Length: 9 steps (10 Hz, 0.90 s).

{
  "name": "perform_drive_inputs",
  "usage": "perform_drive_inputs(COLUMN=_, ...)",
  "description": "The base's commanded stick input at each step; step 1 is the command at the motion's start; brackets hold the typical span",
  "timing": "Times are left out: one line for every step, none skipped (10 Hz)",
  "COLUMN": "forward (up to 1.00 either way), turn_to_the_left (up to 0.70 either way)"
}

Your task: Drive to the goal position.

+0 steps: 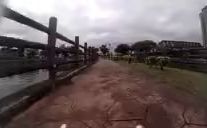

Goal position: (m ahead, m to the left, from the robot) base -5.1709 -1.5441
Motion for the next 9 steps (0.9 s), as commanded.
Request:
perform_drive_inputs(forward=0.85, turn_to_the_left=-0.33)
perform_drive_inputs(forward=0.85, turn_to_the_left=-0.29)
perform_drive_inputs(forward=0.85, turn_to_the_left=-0.21)
perform_drive_inputs(forward=0.85, turn_to_the_left=-0.05)
perform_drive_inputs(forward=0.85, turn_to_the_left=0.01)
perform_drive_inputs(forward=0.85, turn_to_the_left=0.01)
perform_drive_inputs(forward=0.85, turn_to_the_left=0.01)
perform_drive_inputs(forward=0.85, turn_to_the_left=0.01)
perform_drive_inputs(forward=0.85, turn_to_the_left=0.01)
